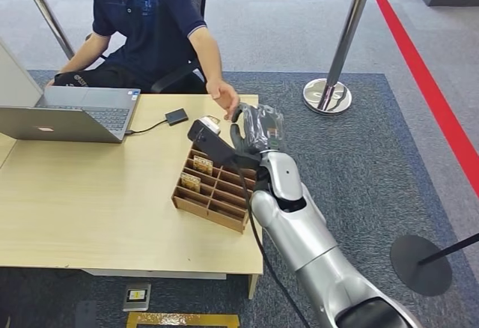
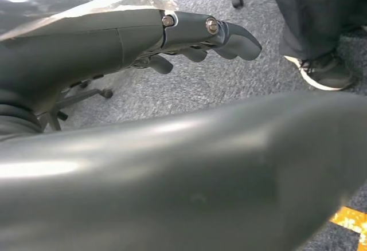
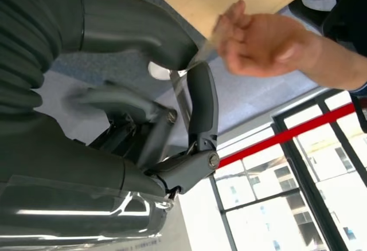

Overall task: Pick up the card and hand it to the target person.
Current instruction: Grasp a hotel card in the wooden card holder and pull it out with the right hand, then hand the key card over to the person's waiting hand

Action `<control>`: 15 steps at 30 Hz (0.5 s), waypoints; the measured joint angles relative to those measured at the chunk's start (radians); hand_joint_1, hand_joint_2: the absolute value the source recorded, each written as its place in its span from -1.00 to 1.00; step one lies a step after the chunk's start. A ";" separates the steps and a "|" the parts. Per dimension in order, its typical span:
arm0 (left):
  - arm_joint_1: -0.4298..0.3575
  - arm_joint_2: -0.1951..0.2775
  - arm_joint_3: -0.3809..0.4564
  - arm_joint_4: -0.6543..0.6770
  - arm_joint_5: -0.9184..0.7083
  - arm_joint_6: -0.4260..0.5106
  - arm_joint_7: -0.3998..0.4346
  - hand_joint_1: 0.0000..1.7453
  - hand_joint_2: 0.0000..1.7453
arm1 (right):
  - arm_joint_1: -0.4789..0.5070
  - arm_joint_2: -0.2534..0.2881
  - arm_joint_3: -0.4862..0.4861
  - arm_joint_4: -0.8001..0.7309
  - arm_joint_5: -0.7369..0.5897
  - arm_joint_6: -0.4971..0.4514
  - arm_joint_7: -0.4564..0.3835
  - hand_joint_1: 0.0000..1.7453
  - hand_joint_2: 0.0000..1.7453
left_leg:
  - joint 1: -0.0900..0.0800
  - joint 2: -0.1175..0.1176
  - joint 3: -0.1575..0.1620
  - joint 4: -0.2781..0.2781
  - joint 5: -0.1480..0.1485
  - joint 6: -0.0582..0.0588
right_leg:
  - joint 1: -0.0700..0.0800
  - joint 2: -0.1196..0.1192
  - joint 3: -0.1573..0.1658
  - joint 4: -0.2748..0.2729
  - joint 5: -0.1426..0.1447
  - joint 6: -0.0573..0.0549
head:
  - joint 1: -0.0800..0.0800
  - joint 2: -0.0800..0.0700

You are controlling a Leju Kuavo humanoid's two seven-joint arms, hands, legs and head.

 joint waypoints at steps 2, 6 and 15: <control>0.002 0.000 -0.001 0.000 0.002 0.004 -0.020 -1.00 -1.00 | -0.033 0.010 0.011 0.035 0.024 -0.011 0.001 1.00 1.00 | 0.000 0.000 0.000 0.000 0.000 0.000 | 0.000 0.000 0.000 0.000 0.000 0.000 | 0.000 0.000; 0.011 0.002 -0.002 0.000 0.008 0.013 -0.037 -1.00 -1.00 | -0.084 0.032 0.026 0.100 0.032 -0.024 0.000 1.00 1.00 | 0.000 0.000 0.000 0.000 0.000 0.000 | 0.001 0.000 0.000 0.000 0.000 0.000 | 0.000 0.000; 0.014 0.002 -0.001 0.000 0.012 0.016 -0.022 -1.00 -1.00 | -0.139 0.066 0.066 0.175 -0.005 -0.018 -0.009 1.00 1.00 | 0.000 0.000 0.000 0.000 0.000 0.000 | 0.001 0.000 0.000 0.000 0.000 0.000 | 0.000 0.000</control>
